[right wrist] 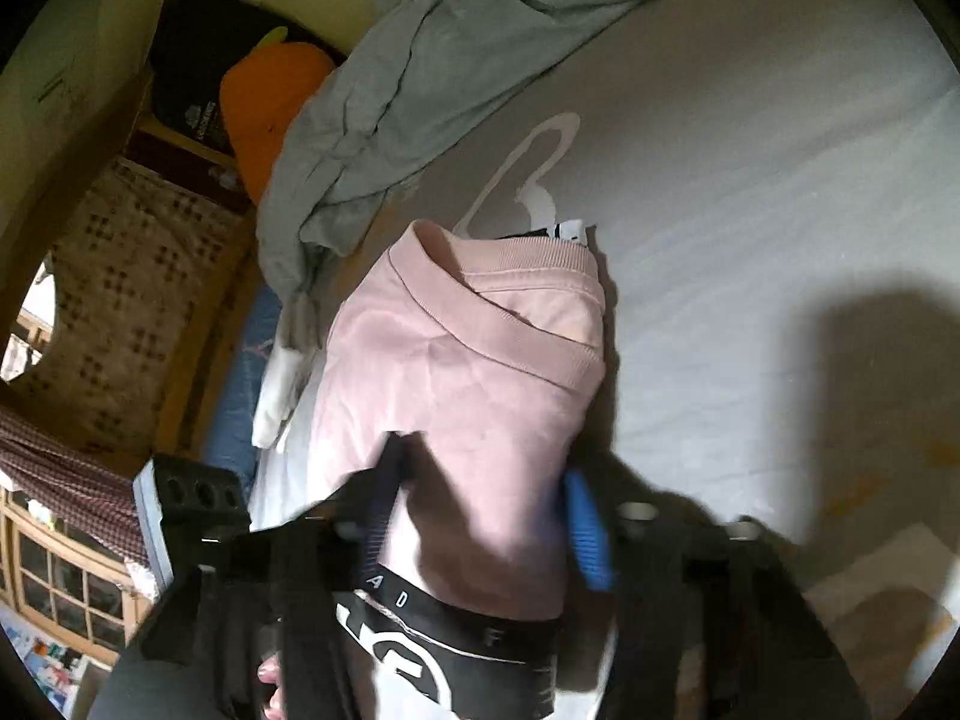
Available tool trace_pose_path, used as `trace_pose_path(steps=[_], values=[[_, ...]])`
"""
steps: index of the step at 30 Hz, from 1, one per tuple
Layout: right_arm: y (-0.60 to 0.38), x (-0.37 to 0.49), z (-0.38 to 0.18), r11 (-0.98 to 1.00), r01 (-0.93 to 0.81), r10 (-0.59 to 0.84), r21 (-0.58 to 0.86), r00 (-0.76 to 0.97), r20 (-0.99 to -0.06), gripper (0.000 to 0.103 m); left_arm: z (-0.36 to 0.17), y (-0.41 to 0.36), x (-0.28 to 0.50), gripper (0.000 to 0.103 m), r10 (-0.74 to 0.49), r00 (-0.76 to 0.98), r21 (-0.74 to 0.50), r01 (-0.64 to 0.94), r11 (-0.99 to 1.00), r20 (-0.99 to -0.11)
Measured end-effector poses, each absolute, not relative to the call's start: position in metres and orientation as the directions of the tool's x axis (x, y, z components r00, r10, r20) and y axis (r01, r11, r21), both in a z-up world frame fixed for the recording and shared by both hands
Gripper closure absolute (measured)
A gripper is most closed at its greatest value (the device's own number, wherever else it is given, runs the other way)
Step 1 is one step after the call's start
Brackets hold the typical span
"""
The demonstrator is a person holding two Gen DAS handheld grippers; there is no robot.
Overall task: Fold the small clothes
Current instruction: 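Carry the folded shirt with the right gripper onto the clothes pile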
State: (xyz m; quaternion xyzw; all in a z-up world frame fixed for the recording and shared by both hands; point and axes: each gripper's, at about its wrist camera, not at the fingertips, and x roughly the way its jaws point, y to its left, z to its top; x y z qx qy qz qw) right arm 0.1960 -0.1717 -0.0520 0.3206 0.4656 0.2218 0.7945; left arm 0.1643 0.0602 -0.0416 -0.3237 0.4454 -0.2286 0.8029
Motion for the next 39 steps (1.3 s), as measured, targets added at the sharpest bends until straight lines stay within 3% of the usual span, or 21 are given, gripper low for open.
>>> trace_pose_path(steps=[3, 6, 11, 16, 21, 30, 39], values=[[-0.172, 0.185, -0.031, 0.741, -0.095, 0.611, 0.664, 0.506, -0.609, 0.083, -0.02, 0.051, 0.155, 0.084, -0.636, 0.534, -0.693, 0.125, 0.71, -0.557], [-0.171, 0.17, 0.014, 0.816, -0.173, 0.54, 0.551, 0.567, -0.622, 0.084, 0.012, 0.034, 0.149, 0.084, -0.626, 0.559, -0.648, 0.195, 0.736, -0.543], [-0.215, 0.161, 0.091, 0.816, -0.199, 0.521, 0.543, 0.659, -0.542, 0.085, 0.079, -0.002, 0.156, 0.084, -0.675, 0.584, -0.643, 0.312, 0.7, -0.451], [-0.304, 0.146, 0.172, 0.869, -0.151, 0.385, 0.471, 0.805, -0.451, 0.084, 0.155, -0.103, 0.184, 0.084, -0.749, 0.55, -0.584, 0.489, 0.648, -0.37], [-0.4, 0.136, 0.214, 0.912, -0.034, 0.214, 0.409, 0.89, -0.403, 0.084, 0.187, -0.218, 0.212, 0.084, -0.814, 0.483, -0.545, 0.609, 0.576, -0.321], [-0.553, 0.148, 0.189, 0.89, 0.138, 0.072, 0.435, 0.899, -0.433, 0.084, 0.162, -0.375, 0.252, 0.083, -0.847, 0.366, -0.521, 0.671, 0.527, -0.386], [-0.602, 0.167, 0.094, 0.837, 0.234, 0.091, 0.494, 0.831, -0.549, 0.084, 0.084, -0.418, 0.249, 0.082, -0.779, 0.332, -0.486, 0.634, 0.602, -0.532]])
